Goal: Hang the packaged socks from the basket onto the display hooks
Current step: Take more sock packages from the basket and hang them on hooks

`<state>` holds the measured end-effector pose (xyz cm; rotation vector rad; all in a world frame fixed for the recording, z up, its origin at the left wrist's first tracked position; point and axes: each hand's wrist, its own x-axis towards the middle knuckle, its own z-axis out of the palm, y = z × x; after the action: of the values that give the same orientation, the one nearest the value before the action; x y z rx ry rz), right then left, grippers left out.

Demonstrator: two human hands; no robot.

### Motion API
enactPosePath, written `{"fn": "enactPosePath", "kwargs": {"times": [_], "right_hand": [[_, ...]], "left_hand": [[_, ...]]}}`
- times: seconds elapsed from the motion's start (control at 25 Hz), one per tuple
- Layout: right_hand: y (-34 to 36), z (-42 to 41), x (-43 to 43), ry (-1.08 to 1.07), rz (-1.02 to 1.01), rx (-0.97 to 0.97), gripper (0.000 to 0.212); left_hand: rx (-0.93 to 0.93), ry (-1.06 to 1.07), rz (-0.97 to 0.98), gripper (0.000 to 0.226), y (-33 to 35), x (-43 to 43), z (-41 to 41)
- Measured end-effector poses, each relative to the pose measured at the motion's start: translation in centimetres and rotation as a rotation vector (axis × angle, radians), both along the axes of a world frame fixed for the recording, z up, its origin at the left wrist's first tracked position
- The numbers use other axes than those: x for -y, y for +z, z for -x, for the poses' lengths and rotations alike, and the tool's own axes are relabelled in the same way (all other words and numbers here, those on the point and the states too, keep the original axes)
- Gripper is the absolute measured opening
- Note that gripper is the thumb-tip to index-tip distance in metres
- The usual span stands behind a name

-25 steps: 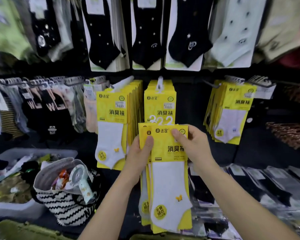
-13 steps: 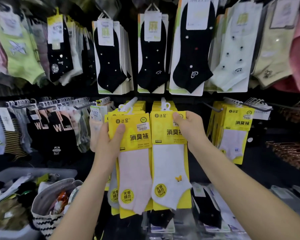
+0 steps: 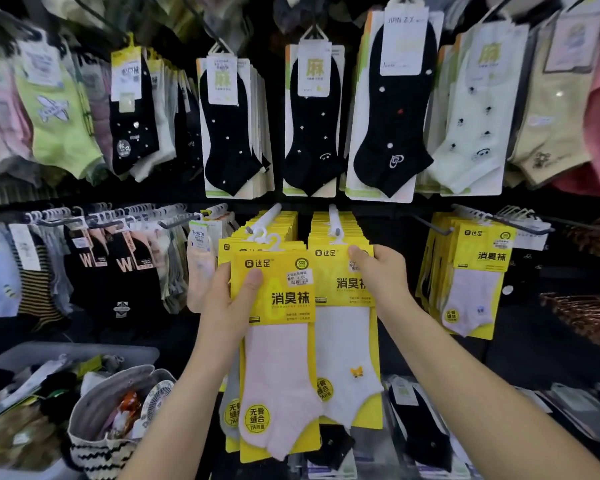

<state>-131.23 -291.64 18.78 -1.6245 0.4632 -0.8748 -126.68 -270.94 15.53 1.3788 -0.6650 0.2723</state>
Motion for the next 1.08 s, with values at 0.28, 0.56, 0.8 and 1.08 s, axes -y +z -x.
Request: {"fn": "enactPosePath", "kwargs": {"times": [0.28,0.56,0.8,1.08], "right_hand": [[0.3,-0.4,0.3,-0.105,0.269,-0.138,0.03],[-2.2,3.5,-1.4,0.084,0.23,0.11,0.031],[-2.8,5.0,-1.8,0.218,0.119,0.072,0.032],[-1.8,4.1,-0.1,0.068,0.016,0.119,0.008]], "left_hand": [[0.016,0.027,-0.035,0.022,0.1,1.3,0.7],[-0.092,-0.076,-0.004,0.013,-0.7,2.9,1.9],[-0.073,-0.124,-0.002,0.028,-1.2,4.5,3.6],[-0.038,0.027,-0.023,0.01,-1.1,4.0,2.4]]}}
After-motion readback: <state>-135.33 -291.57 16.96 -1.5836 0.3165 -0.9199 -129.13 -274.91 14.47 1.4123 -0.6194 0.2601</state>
